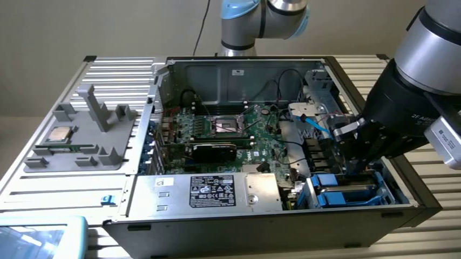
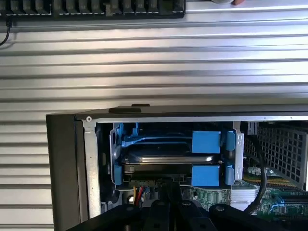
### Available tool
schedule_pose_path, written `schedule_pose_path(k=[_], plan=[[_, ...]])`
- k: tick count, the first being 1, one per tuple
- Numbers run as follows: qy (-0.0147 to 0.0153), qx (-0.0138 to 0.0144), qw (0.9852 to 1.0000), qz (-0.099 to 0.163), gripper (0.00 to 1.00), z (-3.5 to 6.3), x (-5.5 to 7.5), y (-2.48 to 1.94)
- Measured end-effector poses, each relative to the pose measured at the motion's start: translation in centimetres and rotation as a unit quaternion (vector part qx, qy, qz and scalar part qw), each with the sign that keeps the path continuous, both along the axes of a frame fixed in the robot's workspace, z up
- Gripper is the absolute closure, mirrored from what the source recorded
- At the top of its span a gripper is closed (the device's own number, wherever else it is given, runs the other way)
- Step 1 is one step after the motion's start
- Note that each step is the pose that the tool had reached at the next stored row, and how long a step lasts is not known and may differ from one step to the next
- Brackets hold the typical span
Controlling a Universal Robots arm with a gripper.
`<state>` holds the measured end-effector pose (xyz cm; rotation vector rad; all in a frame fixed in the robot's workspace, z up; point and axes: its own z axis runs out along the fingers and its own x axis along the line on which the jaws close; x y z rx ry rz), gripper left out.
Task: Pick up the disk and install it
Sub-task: 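Insert the second disk wire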
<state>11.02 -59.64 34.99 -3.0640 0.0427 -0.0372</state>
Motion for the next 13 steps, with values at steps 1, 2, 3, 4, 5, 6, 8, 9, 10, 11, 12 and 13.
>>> schedule_pose_path(k=[1, 2, 3, 4, 5, 6, 8, 9, 10, 11, 12, 13], plan=[[0.0, 0.0009, 1.0, 0.0, 0.89, -0.11, 0.0, -0.04], [0.0, 0.0016, 1.0, 0.0, 0.89, -0.16, 0.0, -0.1], [0.0001, 0.0019, 1.0, 0.0, 0.89, -0.19, 0.0, -0.21], [0.0001, 0.002, 1.0, 0.0, 0.89, -0.21, 0.0, -0.31], [0.0002, 0.0022, 1.0, 0.0, 0.89, -0.25, 0.01, -0.4], [0.0004, 0.0022, 1.0, 0.0, 0.89, -0.28, 0.04, -0.48], [0.0005, 0.0023, 1.0, 0.0, 0.89, -0.42, 0.07, -0.49], [0.0005, 0.0022, 1.0, 0.0, 0.89, -0.47, 0.1, -0.49], [0.0005, 0.0021, 1.0, 0.0, 0.89, -0.52, 0.1, -0.49], [0.0004, 0.0022, 1.0, 0.0, 0.89, -0.6, 0.11, -0.49], [0.0005, 0.0022, 1.0, 0.0, 0.89, -0.65, 0.11, -0.49], [0.0005, 0.0022, 1.0, 0.0, 0.89, -0.72, 0.11, -0.49]])
